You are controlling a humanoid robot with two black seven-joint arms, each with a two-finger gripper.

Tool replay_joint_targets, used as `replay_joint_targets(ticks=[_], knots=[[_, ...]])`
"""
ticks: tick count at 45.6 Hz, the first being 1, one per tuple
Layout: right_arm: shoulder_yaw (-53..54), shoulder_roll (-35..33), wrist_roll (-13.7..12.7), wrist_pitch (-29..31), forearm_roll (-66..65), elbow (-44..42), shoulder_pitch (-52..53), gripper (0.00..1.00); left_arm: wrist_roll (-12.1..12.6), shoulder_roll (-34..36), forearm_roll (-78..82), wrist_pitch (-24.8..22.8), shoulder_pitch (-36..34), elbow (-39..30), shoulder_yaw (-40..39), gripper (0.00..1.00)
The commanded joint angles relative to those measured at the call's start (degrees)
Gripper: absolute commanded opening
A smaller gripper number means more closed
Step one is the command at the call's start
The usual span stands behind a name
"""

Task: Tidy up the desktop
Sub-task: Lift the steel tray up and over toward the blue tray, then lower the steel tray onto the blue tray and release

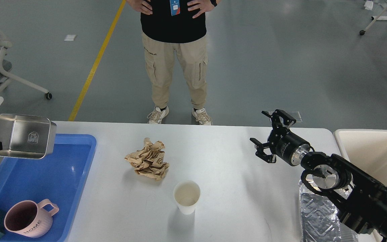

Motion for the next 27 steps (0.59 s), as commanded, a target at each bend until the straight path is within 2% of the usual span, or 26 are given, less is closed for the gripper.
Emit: replay_joint_targets(ticks=[1, 11, 18, 27], knots=[[0.0, 0.1, 0.0, 0.0, 0.0, -0.1, 0.0, 1.00, 0.1, -1.7, -0.6, 1.6, 2.8, 4.8, 0.0, 0.04], [0.0, 0.0, 0.0, 0.0, 0.0, 0.0, 0.1, 1.00, 0.4, -6.1, -0.4, 2.5, 4.4, 12.8, 0.2, 0.04], [0.0, -0.2, 0.0, 0.0, 0.0, 0.0, 0.0, 1.00, 0.4, -14.4, 0.6, 2.3, 4.8, 22.1, 0.7, 0.05], [0.0, -0.2, 0.0, 0.1, -0.1, 0.0, -0.1, 1.00, 0.5, -22.0, 0.9, 2.5, 4.2, 28.7, 4.5, 0.05]])
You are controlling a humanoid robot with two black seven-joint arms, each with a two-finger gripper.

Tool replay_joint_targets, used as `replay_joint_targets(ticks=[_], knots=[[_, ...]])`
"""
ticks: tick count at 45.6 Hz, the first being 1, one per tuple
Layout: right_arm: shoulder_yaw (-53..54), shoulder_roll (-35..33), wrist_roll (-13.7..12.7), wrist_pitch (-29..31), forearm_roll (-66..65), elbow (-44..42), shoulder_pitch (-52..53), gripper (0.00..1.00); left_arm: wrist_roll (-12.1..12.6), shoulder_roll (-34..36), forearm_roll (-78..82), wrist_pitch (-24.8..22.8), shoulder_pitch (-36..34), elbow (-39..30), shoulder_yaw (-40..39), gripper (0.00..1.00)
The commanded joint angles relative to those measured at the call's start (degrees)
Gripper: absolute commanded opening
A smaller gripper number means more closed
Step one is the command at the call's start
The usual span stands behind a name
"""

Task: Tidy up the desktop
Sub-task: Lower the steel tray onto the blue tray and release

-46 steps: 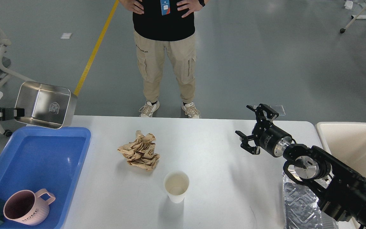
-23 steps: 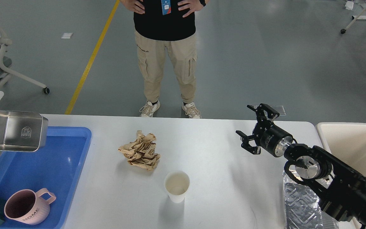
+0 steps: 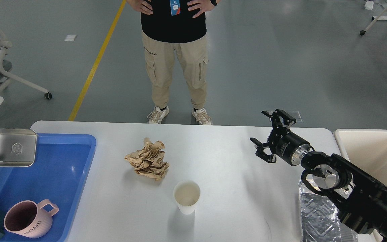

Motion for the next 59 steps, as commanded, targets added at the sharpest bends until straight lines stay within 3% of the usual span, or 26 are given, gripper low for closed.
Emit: replay_joint_targets(ticks=[1, 16, 34, 37, 43, 47, 59], knots=[[0.0, 0.1, 0.0, 0.0, 0.0, 0.0, -0.1, 1.00, 0.1, -4.9, 0.2, 0.1, -0.5, 4.2, 2.6, 0.05], [0.0, 0.1, 0.0, 0.0, 0.0, 0.0, -0.1, 1.00, 0.0, -10.4, 4.4, 2.0, -0.8, 7.0, 6.7, 0.05], [0.0, 0.0, 0.0, 0.0, 0.0, 0.0, -0.1, 1.00, -0.3, -12.2, 7.8, 2.3, -0.8, 7.2, 8.8, 0.09], [0.0, 0.0, 0.0, 0.0, -0.1, 0.0, -0.1, 1.00, -0.3, -12.8, 7.7, 2.3, -0.9, 7.2, 8.8, 0.19], [-0.1, 0.0, 0.0, 0.0, 0.0, 0.0, -0.1, 1.00, -0.3, -12.9, 7.1, 2.3, -1.0, 7.1, 8.7, 0.48], [0.0, 0.0, 0.0, 0.0, -0.1, -0.1, -0.1, 1.00, -0.4, -12.8, 6.9, 2.3, -1.1, 7.1, 8.3, 0.75], [0.0, 0.1, 0.0, 0.0, 0.0, -0.1, -0.2, 1.00, -1.6, -11.5, 1.8, -0.1, -7.3, 6.0, 7.0, 0.88]])
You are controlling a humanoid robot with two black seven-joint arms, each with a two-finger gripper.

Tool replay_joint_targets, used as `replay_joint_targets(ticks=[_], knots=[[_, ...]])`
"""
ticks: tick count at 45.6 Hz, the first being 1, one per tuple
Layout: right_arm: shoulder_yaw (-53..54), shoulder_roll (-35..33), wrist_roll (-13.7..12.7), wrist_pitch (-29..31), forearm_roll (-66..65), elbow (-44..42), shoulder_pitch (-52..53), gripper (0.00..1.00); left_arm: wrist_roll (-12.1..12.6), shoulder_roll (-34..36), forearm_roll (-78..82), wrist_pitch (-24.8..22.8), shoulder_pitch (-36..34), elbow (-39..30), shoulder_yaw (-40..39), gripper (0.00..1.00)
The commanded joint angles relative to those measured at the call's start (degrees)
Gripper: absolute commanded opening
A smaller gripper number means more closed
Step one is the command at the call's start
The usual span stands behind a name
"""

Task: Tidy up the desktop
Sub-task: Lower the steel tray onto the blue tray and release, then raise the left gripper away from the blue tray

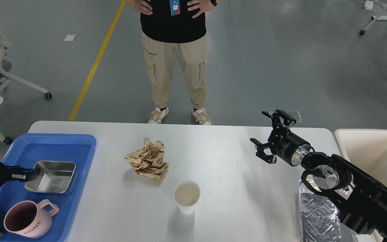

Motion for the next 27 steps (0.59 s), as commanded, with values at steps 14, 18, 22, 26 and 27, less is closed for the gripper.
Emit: replay_joint_targets(ticks=[14, 18, 22, 26, 27], knots=[[0.0, -0.4, 0.0, 0.0, 0.0, 0.1, 0.0, 1.00, 0.0, 2.6, -18.9, -9.1, -6.5, -5.5, -12.3, 0.89], [0.0, -0.6, 0.0, 0.0, 0.1, 0.1, 0.0, 1.00, 0.1, 2.9, -19.8, -8.9, -6.3, -9.8, -16.4, 0.89], [0.0, -0.7, 0.0, 0.0, 0.0, 0.1, 0.0, 1.00, 0.4, 3.8, -21.8, -8.7, -5.6, -14.5, -20.6, 0.89], [-0.1, -0.8, 0.0, 0.0, 0.0, 0.1, 0.0, 1.00, 0.5, 4.2, -24.3, -8.4, -5.0, -18.3, -22.7, 0.90], [-0.1, -0.9, 0.0, 0.0, 0.0, 0.1, 0.0, 1.00, 0.4, 4.3, -25.0, -8.3, -5.0, -18.9, -23.1, 0.90]])
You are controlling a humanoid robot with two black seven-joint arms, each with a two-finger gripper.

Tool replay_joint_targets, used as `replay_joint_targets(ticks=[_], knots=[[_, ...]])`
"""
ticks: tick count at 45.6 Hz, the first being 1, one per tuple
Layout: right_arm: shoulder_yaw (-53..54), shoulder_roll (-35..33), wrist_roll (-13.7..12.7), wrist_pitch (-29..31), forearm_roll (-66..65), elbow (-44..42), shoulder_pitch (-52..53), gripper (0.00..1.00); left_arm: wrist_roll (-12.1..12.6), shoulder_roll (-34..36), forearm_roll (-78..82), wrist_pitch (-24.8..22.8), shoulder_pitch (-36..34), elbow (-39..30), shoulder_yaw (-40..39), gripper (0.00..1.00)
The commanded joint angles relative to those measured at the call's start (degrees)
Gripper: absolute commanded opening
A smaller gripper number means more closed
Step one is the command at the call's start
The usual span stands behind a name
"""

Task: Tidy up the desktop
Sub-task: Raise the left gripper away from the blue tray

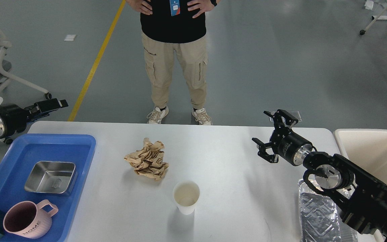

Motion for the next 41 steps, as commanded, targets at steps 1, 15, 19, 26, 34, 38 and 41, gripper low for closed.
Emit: replay_joint_targets(ticks=[1, 15, 19, 26, 34, 38, 41], knots=[[-0.1, -0.2, 0.0, 0.0, 0.0, 0.1, 0.0, 1.00, 0.0, 0.5, -3.8, 0.4, 0.7, -4.6, -3.2, 0.90], [-0.4, -0.9, 0.0, 0.0, 0.0, 0.1, 0.0, 1.00, -0.3, 0.3, -15.6, 0.5, 8.4, -6.9, -16.0, 0.94], [-1.1, -1.0, 0.0, 0.0, -0.1, 0.1, 0.0, 1.00, -0.2, -0.1, -16.6, 0.0, 13.0, -8.3, -21.8, 0.96], [-1.3, -1.7, 0.0, -0.1, -0.7, 0.1, 0.0, 1.00, -0.4, -0.9, -16.9, -0.1, 21.0, -11.9, -30.4, 0.97], [-1.4, -1.8, 0.0, -0.2, -0.7, 0.1, -0.2, 1.00, -0.4, -3.3, -16.9, -0.1, 29.3, -14.5, -39.5, 0.97], [-1.5, -2.1, 0.0, -0.2, -0.7, 0.1, -0.3, 1.00, -0.4, -5.1, -16.9, -0.2, 33.3, -15.5, -43.6, 0.97], [-1.5, -2.5, 0.0, -0.2, -0.7, 0.1, -0.3, 1.00, -0.4, -6.7, -16.9, -0.2, 35.3, -15.6, -46.4, 0.97]])
